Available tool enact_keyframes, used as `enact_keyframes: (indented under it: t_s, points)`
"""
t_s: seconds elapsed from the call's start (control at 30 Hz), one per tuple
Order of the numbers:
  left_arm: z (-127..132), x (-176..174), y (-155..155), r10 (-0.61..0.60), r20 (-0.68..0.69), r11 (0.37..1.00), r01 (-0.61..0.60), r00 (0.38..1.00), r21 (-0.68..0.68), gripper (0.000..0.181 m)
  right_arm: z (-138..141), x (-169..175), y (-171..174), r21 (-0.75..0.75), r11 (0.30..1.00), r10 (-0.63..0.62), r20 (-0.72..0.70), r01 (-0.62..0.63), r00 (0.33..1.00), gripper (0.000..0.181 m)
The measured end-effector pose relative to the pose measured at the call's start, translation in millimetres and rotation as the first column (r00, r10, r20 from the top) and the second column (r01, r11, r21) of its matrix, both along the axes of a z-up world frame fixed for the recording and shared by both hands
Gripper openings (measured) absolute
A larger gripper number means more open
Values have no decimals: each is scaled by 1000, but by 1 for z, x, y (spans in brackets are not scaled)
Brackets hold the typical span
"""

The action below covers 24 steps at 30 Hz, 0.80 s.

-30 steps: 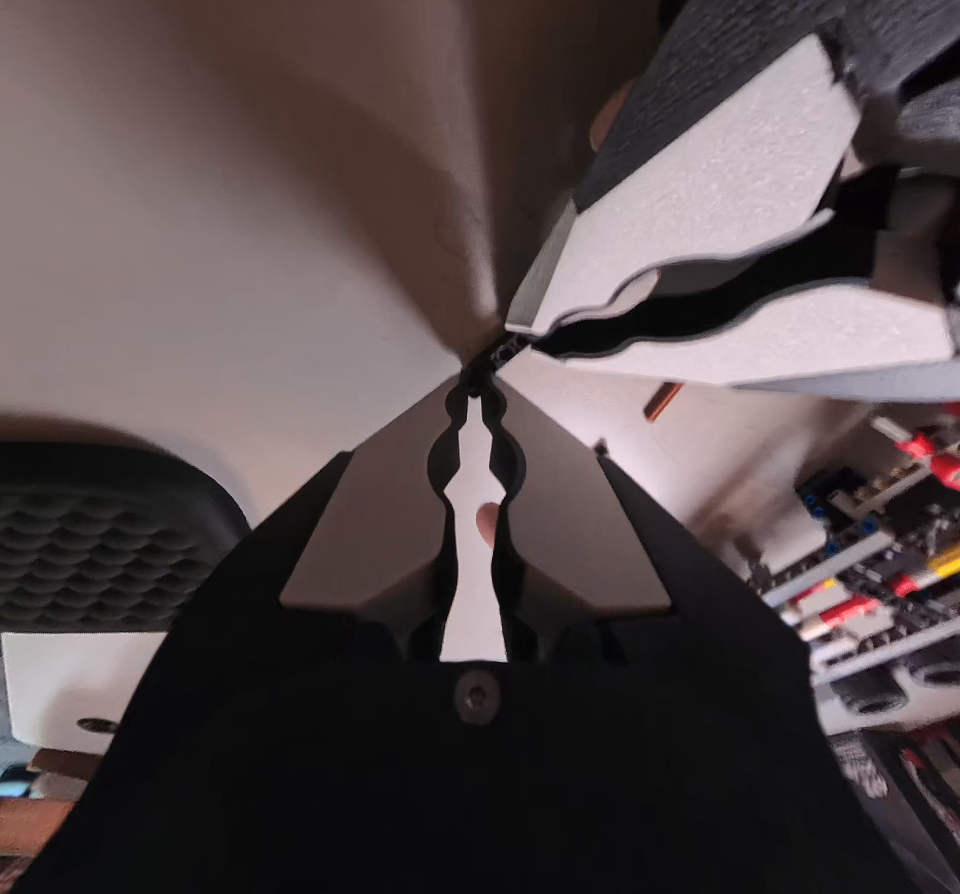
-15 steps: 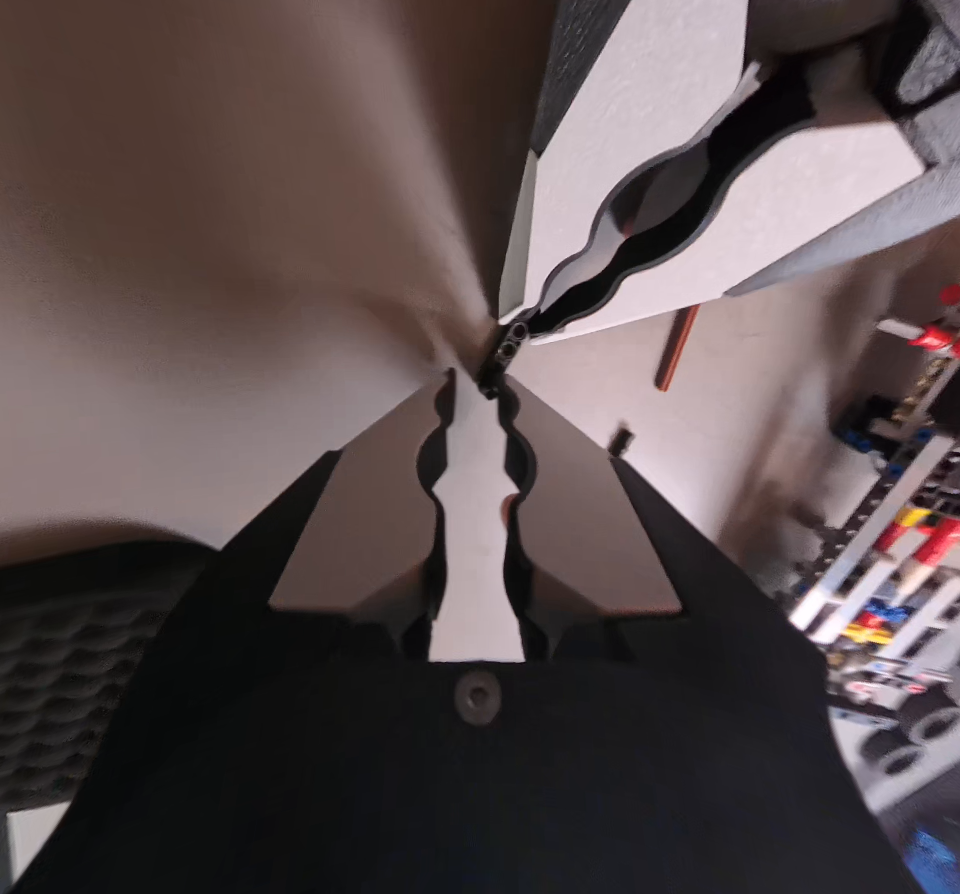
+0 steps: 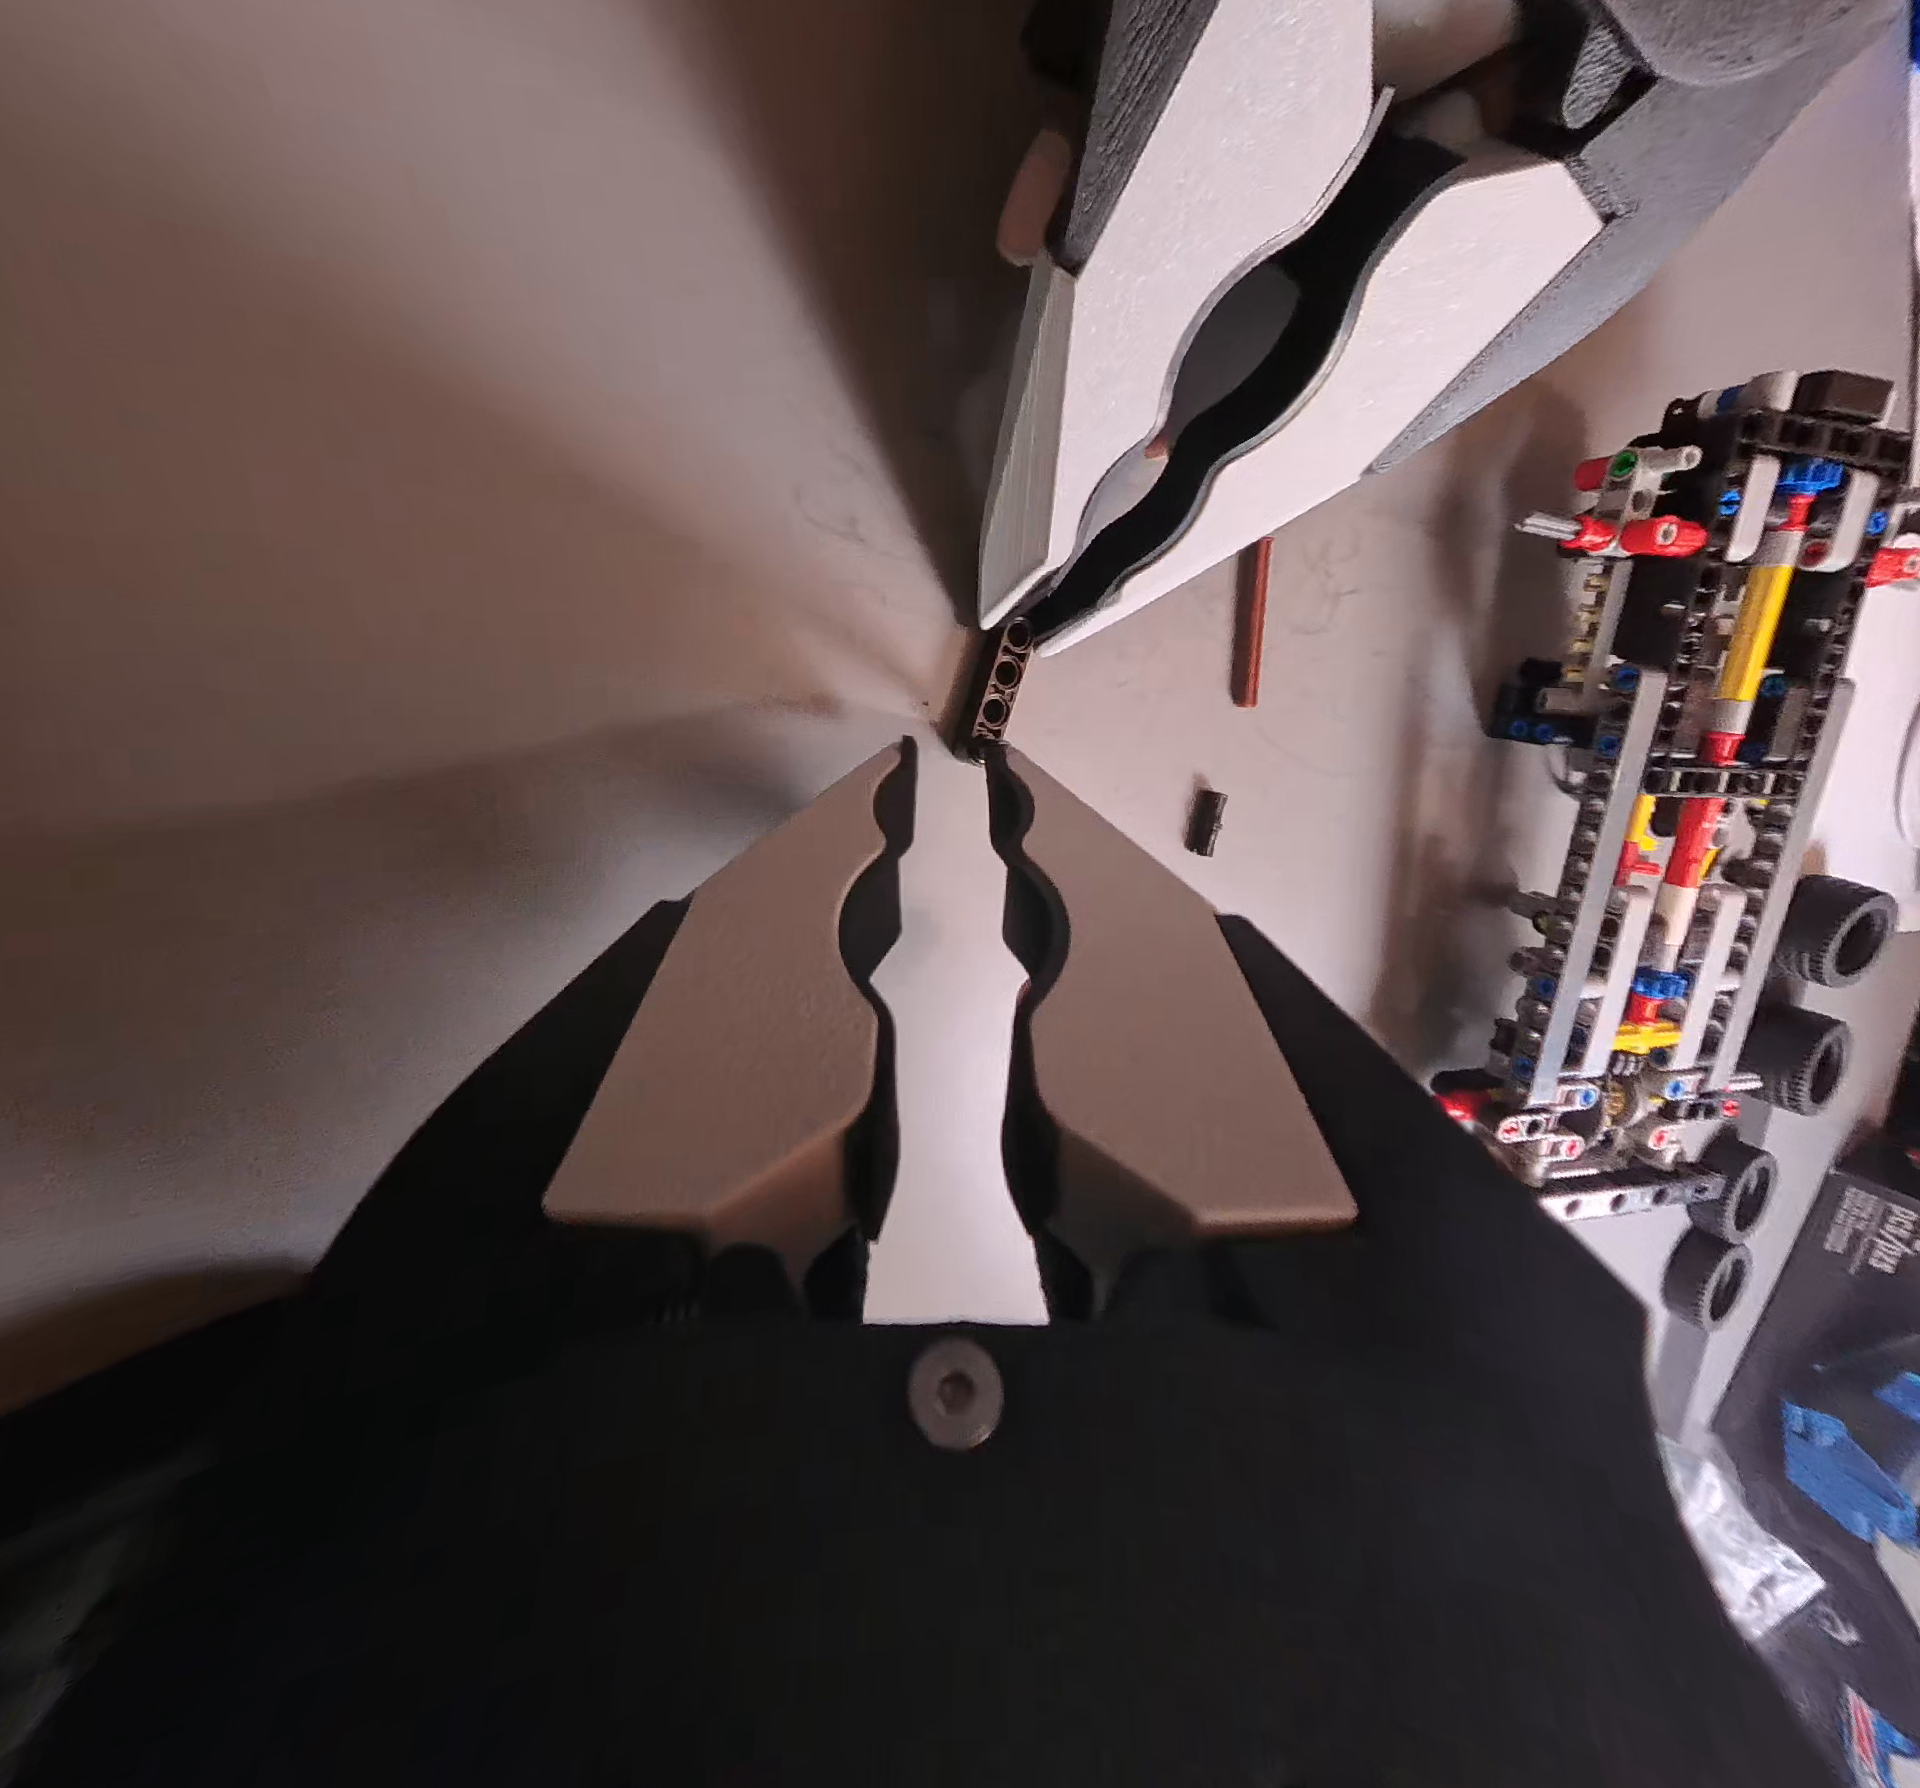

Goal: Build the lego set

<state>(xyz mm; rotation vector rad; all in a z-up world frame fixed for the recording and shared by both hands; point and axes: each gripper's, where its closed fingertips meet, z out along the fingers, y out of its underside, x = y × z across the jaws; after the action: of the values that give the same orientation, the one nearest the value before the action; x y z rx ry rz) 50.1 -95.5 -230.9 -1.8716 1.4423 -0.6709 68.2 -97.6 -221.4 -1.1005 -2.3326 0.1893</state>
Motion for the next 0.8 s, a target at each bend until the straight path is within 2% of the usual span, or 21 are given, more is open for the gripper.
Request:
enact_keyframes:
  t_s: [0.17,0.43,0.6,0.7,0.8]
  points:
    - [0,0,0,1,2,1000,-1,1000,-6,6,0,-1,3,87,996,33,30,-35,999,6]
    - [0,0,0,1,0,1000,-1,1000,-2,6,0,-1,3,78,996,41,123,-51,992,3]
    - [0,-1,-1,4,-2,1000,-4,1000,3,6,0,-2,3,67,997,24,126,-33,992,3]
    - [0,-2,-1,17,-5,1000,-17,1000,16,6,-1,1,-4,-57,998,-24,76,28,997,10]
    - [0,0,-2,24,-11,999,-23,1000,39,6,11,0,7,-233,960,-170,-58,153,984,18]
